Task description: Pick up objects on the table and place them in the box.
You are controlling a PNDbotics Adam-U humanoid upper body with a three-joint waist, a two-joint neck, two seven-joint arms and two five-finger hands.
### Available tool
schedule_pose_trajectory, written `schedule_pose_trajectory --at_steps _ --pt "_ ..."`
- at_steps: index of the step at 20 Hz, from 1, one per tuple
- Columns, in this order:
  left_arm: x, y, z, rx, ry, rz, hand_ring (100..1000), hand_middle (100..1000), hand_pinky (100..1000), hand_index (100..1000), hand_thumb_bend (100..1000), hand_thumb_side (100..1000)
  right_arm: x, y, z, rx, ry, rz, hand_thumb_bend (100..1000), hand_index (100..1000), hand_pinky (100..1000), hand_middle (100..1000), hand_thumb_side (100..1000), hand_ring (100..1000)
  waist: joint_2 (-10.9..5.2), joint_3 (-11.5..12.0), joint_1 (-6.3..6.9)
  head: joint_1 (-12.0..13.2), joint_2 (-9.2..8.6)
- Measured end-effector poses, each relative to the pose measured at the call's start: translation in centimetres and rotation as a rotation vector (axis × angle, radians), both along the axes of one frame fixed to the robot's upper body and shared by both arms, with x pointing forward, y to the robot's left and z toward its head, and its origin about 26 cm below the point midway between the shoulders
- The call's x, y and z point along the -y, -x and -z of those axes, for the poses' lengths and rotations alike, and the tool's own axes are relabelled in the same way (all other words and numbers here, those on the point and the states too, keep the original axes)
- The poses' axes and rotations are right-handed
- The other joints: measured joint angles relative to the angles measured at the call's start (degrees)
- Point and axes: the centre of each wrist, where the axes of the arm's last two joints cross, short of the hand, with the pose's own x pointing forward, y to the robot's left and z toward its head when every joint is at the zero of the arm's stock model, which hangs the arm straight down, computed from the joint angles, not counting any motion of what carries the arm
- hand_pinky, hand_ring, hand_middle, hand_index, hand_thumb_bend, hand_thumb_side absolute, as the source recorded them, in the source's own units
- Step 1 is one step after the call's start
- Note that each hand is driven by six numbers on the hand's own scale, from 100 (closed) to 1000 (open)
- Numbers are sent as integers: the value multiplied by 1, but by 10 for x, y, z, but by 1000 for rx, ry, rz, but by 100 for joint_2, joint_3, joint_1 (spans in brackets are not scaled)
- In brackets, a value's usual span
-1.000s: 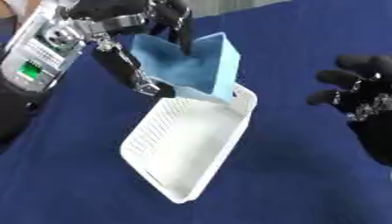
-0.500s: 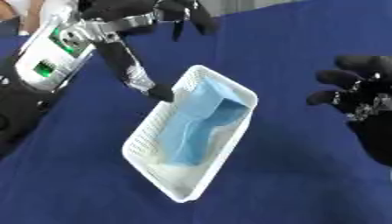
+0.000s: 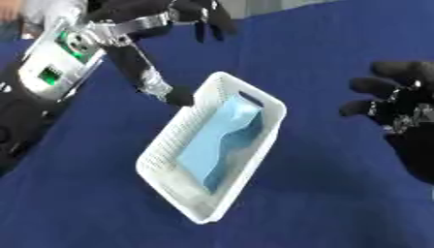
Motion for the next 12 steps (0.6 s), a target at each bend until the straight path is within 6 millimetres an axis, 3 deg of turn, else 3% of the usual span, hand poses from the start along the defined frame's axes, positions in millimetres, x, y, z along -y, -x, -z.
schedule_pose_trajectory --at_steps 1,3,8,10,11,12 --pt "-6 1 3 4 38 -6 551 594 244 771 140 751 0 0 0 0 0 1 100 999 845 959 897 947 9 10 -4 -4 0" --pt "-21 3 9 19 115 -20 528 562 222 753 100 736 0 0 0 1 0 3 100 998 844 958 897 947 40 47 -25 -22 0" --pt "-72 15 26 63 220 -88 530 548 249 733 100 727 2 0 -1 7 -5 15 100 995 843 957 897 945 91 124 -79 -56 0" --pt "-93 21 35 78 262 -123 568 572 298 742 168 785 2 0 -1 8 -8 18 100 994 841 957 897 944 110 174 -108 -56 0" --pt "-103 25 39 85 287 -142 609 605 343 750 186 863 2 0 -1 8 -10 20 100 993 839 956 897 942 126 200 -125 -55 -1" --pt "-113 29 44 94 319 -164 605 602 339 749 187 854 2 0 0 9 -12 21 100 993 840 957 897 942 140 225 -142 -55 -1"
